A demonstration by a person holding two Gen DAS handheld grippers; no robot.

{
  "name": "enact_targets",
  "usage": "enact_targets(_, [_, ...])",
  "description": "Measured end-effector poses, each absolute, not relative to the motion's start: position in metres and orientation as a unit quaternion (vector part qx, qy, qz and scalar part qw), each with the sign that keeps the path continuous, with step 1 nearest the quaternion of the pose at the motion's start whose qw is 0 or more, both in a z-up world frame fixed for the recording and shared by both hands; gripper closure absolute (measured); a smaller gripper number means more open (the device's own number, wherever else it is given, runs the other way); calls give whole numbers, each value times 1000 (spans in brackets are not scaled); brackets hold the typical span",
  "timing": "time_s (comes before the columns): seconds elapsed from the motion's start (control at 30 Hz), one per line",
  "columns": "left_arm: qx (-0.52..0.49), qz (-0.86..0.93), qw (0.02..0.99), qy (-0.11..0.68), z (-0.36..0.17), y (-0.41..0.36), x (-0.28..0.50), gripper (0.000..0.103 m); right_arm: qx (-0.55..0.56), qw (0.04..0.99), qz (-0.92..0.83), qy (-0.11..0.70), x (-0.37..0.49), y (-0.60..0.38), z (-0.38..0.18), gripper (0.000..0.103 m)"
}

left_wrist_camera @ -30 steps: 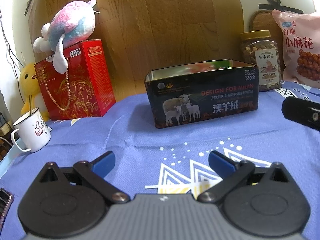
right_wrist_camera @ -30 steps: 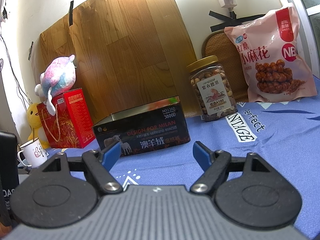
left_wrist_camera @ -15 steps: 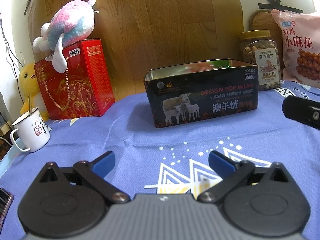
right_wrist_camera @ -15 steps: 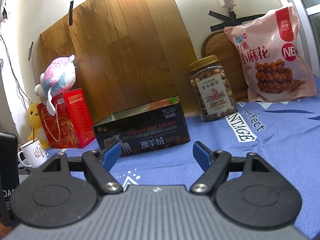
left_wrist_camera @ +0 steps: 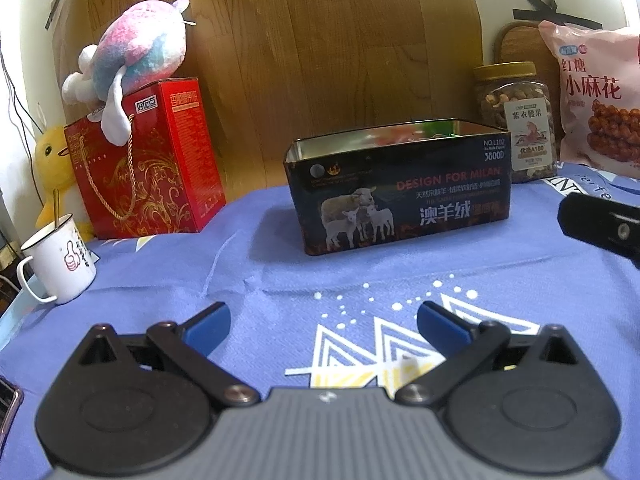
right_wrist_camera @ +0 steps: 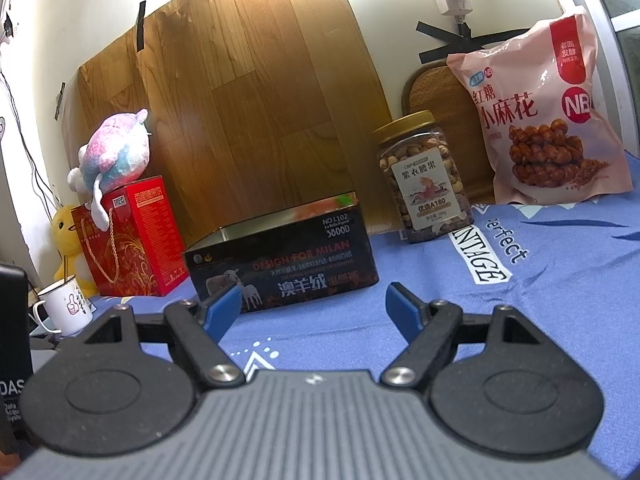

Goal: Organize snacks

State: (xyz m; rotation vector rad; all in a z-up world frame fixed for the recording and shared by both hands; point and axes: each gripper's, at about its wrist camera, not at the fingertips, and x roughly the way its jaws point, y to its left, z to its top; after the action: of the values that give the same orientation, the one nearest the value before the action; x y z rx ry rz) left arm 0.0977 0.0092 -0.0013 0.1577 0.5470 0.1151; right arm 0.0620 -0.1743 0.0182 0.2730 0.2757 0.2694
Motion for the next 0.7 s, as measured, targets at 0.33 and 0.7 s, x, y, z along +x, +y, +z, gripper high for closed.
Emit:
enact_targets(0.33, [60, 45, 961, 267, 1, 13, 96, 0, 135, 972, 134, 137, 62, -174, 18, 22])
enact_targets(0.7, [58, 52, 960, 269, 1, 13, 97, 0, 132, 972, 136, 142, 64, -172, 18, 22])
